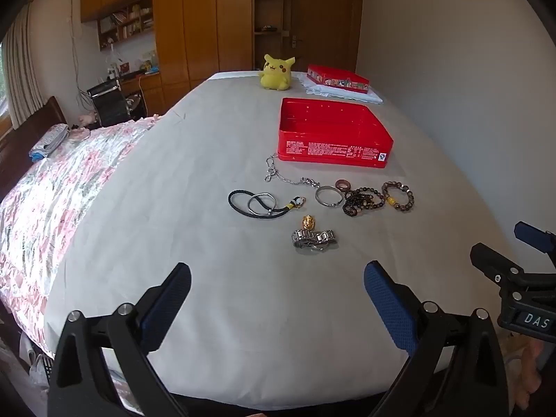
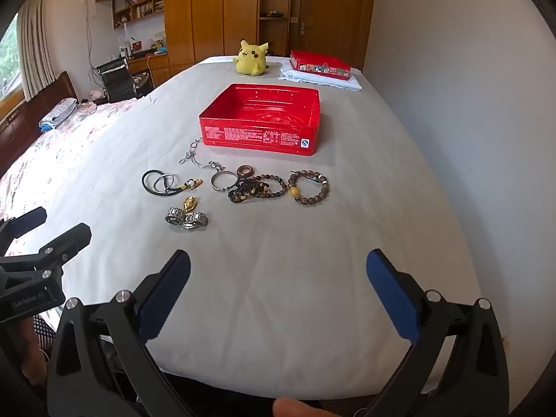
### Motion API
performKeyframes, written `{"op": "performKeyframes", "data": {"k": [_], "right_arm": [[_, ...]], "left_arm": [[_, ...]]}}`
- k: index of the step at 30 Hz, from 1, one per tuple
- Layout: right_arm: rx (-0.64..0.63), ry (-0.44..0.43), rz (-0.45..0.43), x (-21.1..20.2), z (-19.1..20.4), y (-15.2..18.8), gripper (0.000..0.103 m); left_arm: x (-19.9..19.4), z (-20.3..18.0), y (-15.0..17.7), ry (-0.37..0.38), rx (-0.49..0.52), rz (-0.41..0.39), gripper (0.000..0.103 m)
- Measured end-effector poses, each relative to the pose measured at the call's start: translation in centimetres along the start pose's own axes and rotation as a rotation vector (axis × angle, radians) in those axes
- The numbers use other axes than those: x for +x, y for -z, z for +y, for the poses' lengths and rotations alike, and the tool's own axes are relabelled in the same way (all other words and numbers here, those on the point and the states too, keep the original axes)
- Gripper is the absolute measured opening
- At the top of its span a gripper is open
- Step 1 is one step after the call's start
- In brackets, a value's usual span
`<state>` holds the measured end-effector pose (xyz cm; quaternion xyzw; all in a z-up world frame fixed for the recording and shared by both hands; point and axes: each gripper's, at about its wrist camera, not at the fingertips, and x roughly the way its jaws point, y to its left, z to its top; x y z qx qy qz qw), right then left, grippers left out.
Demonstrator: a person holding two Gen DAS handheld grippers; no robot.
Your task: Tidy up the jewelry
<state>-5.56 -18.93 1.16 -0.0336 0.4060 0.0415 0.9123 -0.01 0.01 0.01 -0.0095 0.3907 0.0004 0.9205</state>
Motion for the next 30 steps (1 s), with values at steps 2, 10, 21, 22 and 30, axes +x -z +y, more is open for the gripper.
{"op": "performKeyframes", "data": {"k": [2, 10, 21, 22, 30], "right_arm": [[-0.003, 0.001, -0.001, -0.02, 0.0, -0.02, 0.1], [-0.007, 0.005, 0.0, -0.08, 0.04, -0.17, 0.1], [-0.008, 0.003, -0.006, -0.19, -0.08, 0.02, 0.1], [-0.007, 0.003, -0.006, -0.35, -0.21, 0.0, 0.1], [-0.008, 0.001, -0.009, 0.13, -0.07, 0.01, 0.1]], "left_arm": [[0.0, -0.02, 0.0, -0.001, 0.002, -0.001, 0.099], [0.01, -0.09, -0.05, -0.005, 0.002, -0.001, 0.099], [-0.62, -0.34, -0.06, -0.009, 0.007, -0.001, 0.099], [-0.67, -0.39, -0.08, -0.008, 0.006, -0.001, 0.099], [-0.5, -0.55, -0.29, -0.008, 0.005, 0.0, 0.099]]}}
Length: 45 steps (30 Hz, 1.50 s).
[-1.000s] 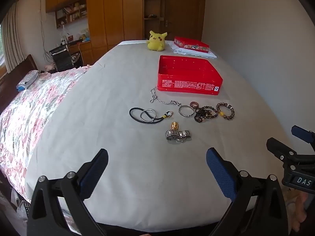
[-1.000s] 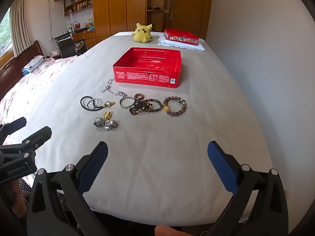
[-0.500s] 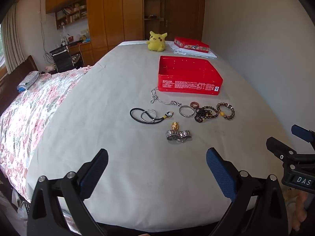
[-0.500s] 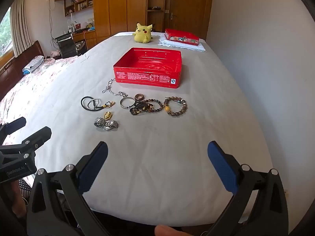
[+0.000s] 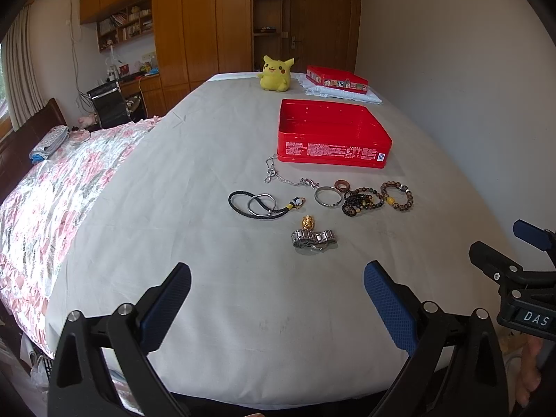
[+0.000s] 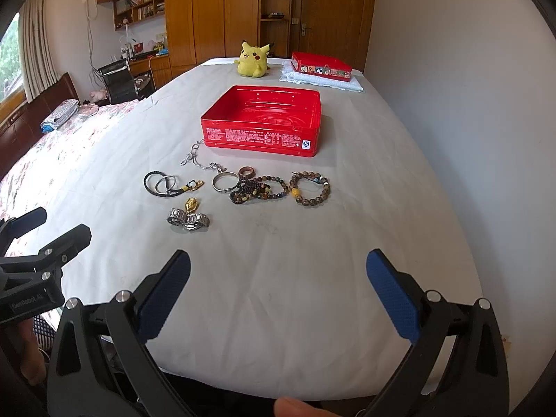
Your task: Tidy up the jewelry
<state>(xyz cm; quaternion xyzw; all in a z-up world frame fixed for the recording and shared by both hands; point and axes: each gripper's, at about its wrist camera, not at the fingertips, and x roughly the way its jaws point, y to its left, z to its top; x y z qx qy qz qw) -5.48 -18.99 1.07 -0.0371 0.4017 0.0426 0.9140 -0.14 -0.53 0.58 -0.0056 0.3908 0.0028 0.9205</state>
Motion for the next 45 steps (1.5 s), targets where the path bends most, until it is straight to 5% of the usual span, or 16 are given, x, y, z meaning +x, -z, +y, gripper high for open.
{"op": "performKeyframes", "data": {"k": [45], "right_arm": [[0.001, -0.005, -0.001, -0.25, 0.02, 0.06, 0.1]], "left_arm": [[-0.45, 0.45, 0.17, -0.001, -0.001, -0.007, 0.099]]}}
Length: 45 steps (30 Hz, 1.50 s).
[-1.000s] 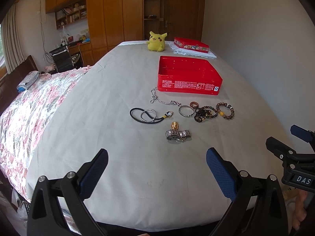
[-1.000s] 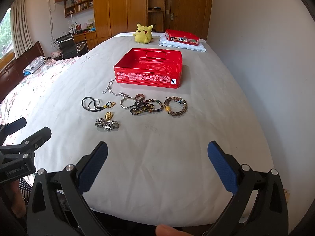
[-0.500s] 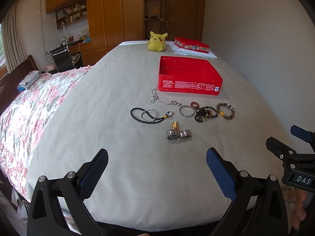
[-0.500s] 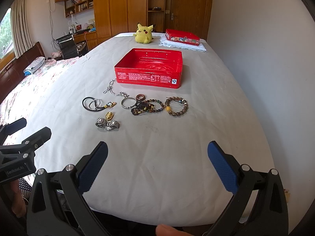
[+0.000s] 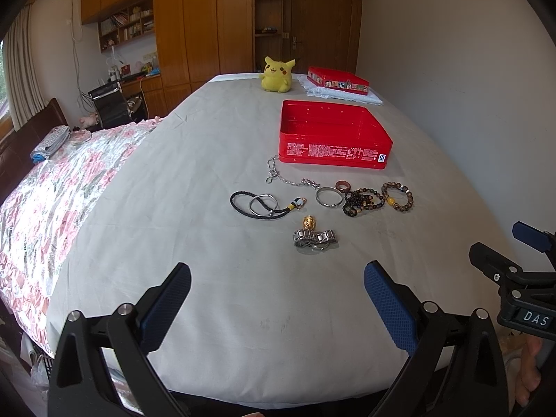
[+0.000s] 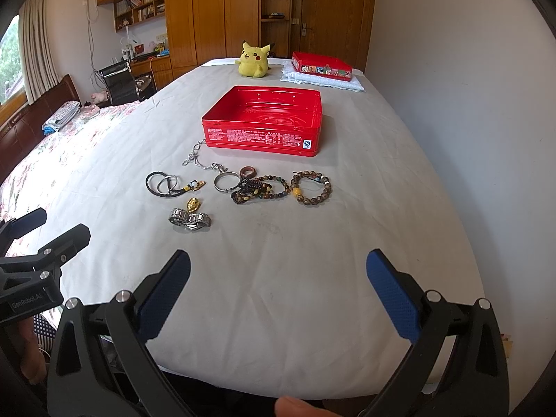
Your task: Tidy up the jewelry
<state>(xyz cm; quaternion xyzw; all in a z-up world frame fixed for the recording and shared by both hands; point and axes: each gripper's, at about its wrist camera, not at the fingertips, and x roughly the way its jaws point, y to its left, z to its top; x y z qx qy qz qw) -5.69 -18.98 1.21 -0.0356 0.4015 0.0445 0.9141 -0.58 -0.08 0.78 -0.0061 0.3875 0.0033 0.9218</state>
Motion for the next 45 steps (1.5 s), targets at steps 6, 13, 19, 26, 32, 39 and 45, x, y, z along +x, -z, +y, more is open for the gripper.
{"op": "performKeyframes", "data": {"k": [6, 13, 19, 26, 32, 39, 45], "right_arm": [[0.001, 0.0, -0.001, 0.0, 0.0, 0.0, 0.1], [0.0, 0.001, -0.002, -0.1, 0.0, 0.0, 0.1], [0.003, 0.001, 0.0, 0.0, 0.0, 0.1, 0.1], [-0.008, 0.005, 0.005, 0.1, 0.1, -0.1, 0.1], [-0.036, -0.079, -0.085, 2.4, -1.5, 0.4, 0.1], [-0.067, -0.149, 0.049, 9.5, -4.1, -1.4, 0.081], [-0.098, -0.183, 0.119, 13.7, -4.9, -2.8, 0.066]], "left_arm": [[0.0, 0.0, 0.1, -0.001, 0.0, 0.0, 0.099], [0.0, -0.1, 0.1, -0.004, 0.001, -0.002, 0.099], [0.0, -0.1, 0.2, -0.003, 0.001, -0.001, 0.099], [0.7, 0.0, 0.3, -0.015, 0.003, -0.007, 0.099], [4.9, 1.1, 1.0, -0.023, 0.094, 0.039, 0.099], [12.1, 3.4, 0.9, 0.205, 0.012, 0.222, 0.099], [15.0, 3.5, -0.4, 0.069, 0.112, 0.219, 0.099]]}}
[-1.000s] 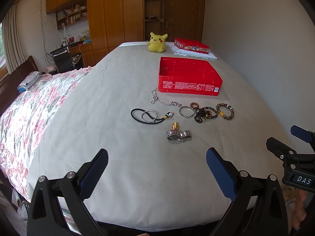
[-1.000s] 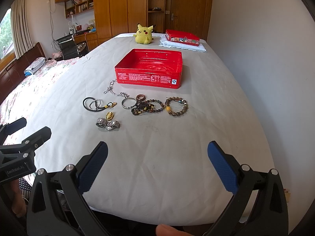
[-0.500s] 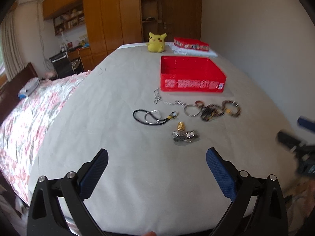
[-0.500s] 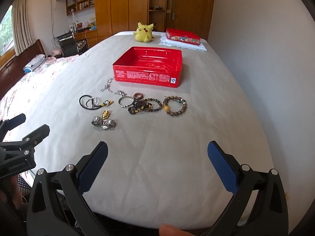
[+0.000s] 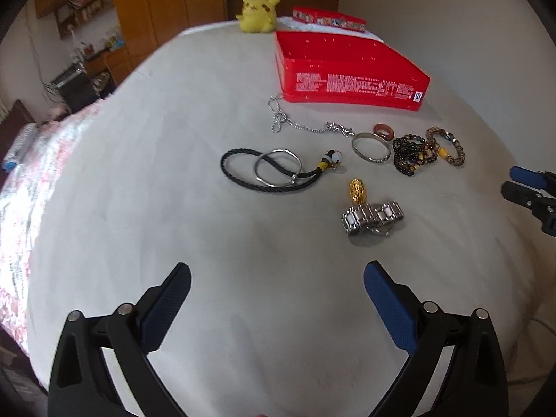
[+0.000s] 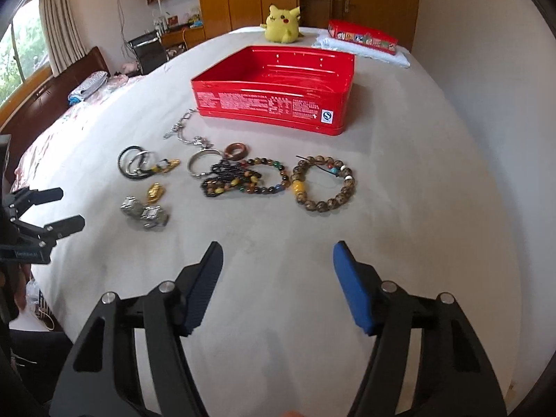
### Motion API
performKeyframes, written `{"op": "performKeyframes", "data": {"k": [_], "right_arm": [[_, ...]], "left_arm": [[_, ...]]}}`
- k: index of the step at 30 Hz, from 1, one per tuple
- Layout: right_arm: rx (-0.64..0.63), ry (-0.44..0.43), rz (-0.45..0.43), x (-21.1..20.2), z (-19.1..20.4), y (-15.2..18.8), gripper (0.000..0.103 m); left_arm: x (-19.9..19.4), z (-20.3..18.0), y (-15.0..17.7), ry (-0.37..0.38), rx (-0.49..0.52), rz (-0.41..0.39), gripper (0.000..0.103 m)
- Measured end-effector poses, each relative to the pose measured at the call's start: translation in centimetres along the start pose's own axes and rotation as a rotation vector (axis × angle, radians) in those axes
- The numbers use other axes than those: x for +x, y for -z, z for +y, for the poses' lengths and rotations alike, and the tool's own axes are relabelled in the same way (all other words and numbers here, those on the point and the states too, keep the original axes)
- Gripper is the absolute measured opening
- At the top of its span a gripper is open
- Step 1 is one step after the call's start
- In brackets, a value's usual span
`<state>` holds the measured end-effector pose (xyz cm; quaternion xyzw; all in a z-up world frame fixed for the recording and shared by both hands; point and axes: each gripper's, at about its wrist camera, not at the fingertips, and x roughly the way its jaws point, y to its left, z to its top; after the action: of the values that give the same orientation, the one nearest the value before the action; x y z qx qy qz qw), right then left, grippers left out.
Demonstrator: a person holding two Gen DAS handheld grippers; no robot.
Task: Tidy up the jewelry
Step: 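Move the left tool to the silver bangle while the right tool approaches the wooden bead bracelet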
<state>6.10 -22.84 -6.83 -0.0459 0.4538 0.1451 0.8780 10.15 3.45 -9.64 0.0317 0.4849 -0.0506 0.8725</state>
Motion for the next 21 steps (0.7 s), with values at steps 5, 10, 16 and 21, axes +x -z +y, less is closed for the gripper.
{"op": "performKeyframes", "data": {"k": [5, 10, 16, 21], "right_arm": [[0.015, 0.022, -0.009, 1.5, -2.3, -1.7, 0.076], [0.05, 0.017, 0.009, 3.9, -4.6, -3.5, 0.075], [0.066, -0.039, 0.02, 5.5, -5.1, -4.0, 0.068], [-0.002, -0.105, 0.029, 5.3, -2.3, -3.7, 0.074]], "left_arm": [[0.6, 0.6, -1.5, -0.02, 0.063, -0.014, 0.099], [1.4, 2.7, -3.3, 0.015, -0.008, -0.049, 0.099], [2.7, 2.7, -5.6, 0.08, 0.007, -0.067, 0.099], [5.6, 2.1, -7.2, 0.147, 0.046, -0.035, 0.092]]}}
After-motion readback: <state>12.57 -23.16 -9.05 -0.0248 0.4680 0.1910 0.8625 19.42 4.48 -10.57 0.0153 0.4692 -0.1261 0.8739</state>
